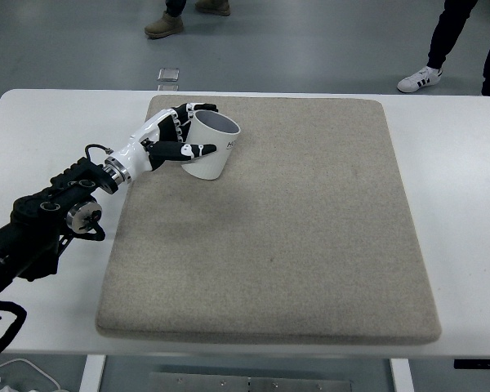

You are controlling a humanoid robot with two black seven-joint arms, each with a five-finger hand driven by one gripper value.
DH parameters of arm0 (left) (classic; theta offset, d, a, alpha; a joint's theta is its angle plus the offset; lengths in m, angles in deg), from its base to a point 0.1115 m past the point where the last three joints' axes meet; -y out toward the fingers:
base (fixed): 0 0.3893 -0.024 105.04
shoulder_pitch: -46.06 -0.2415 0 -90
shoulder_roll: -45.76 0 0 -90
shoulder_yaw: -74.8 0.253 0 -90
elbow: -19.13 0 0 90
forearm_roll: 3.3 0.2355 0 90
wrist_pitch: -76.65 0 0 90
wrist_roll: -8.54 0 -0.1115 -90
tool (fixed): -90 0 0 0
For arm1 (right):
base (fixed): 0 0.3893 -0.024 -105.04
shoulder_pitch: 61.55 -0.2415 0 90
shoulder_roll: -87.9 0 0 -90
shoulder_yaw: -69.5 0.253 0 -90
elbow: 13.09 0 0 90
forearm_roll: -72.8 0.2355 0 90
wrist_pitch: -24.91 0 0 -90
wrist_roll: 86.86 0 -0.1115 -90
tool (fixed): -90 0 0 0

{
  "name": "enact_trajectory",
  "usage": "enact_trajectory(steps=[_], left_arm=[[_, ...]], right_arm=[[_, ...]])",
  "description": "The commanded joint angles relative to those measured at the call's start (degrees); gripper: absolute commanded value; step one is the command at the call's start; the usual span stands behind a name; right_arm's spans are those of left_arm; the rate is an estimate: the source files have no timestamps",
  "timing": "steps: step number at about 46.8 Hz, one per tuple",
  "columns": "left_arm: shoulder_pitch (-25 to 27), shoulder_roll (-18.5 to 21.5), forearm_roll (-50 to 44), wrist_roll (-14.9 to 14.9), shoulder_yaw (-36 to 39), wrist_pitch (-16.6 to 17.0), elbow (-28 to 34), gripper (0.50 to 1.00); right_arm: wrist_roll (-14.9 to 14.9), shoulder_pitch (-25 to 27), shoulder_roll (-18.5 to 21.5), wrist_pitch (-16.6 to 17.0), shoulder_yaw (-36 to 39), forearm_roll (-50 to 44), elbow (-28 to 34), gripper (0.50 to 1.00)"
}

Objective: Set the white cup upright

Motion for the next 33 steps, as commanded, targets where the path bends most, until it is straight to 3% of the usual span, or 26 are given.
enact_trajectory(steps=[1,9,33], left_arm=[[-0.01,-0.01,-0.3,0.0,-0.11,0.02,-0.01,0.949],[-0.01,-0.01,-0.56,0.0,-0.37,0.02,0.08,0.992],[0.17,-0.01,-0.65,0.0,-0.72,-0.24,0.69,0.992]], right_arm=[[0.0,-0.01,0.0,-0.02,0.0,0.0,0.0,0.93],[0.0,-0.01,0.0,-0.02,0.0,0.0,0.0,0.93],[0.0,-0.09,0.0,-0.02,0.0,0.0,0.0,0.93]])
